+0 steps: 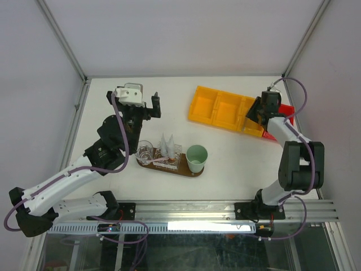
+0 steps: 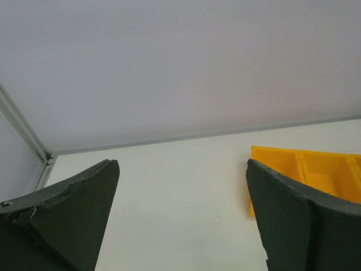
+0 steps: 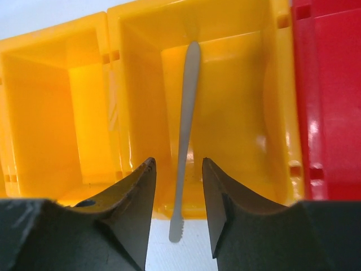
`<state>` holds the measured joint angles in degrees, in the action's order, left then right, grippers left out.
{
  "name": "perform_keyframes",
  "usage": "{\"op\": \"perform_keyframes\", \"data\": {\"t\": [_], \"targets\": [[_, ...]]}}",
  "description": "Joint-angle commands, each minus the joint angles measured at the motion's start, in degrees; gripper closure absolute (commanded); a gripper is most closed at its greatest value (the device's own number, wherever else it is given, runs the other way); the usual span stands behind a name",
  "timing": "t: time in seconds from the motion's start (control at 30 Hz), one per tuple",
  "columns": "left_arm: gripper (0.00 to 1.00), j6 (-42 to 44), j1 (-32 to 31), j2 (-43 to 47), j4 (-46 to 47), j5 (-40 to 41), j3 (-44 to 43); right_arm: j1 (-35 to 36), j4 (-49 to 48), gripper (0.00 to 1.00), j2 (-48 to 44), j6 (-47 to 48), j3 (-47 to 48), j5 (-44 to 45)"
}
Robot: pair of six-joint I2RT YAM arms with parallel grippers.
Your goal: Prepare toiletry sets of a toothbrush and toothpaste on the tray
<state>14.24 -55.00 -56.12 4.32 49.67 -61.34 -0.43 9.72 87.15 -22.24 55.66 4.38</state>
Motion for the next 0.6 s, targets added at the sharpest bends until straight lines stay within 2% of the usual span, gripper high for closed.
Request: {"op": "perform_keyframes", "data": {"t": [0.0, 0.3, 0.43, 0.57], "targets": [[0.01, 1.53, 0.51, -0.3, 1.94, 1.4, -0.18, -0.19, -3.47, 0.58, 4.34, -2.75, 4.0, -3.08], [0.01, 1.8, 0.51, -0.55, 1.93, 1.32, -0.24, -0.32, -3.5, 0.61, 11.01, -5.1, 5.51, -3.81], [0.01, 2.33, 0.55, -0.73, 2.16, 1.52, -0.01, -0.51, -4.71, 0.64, 12.06, -6.24, 4.43, -4.77], [0.01, 3.74, 1.2, -1.99, 3.42, 1.56, 0.76, -0.61, -6.62, 0.72, 12.86, -7.52, 2.89, -7.21]]}}
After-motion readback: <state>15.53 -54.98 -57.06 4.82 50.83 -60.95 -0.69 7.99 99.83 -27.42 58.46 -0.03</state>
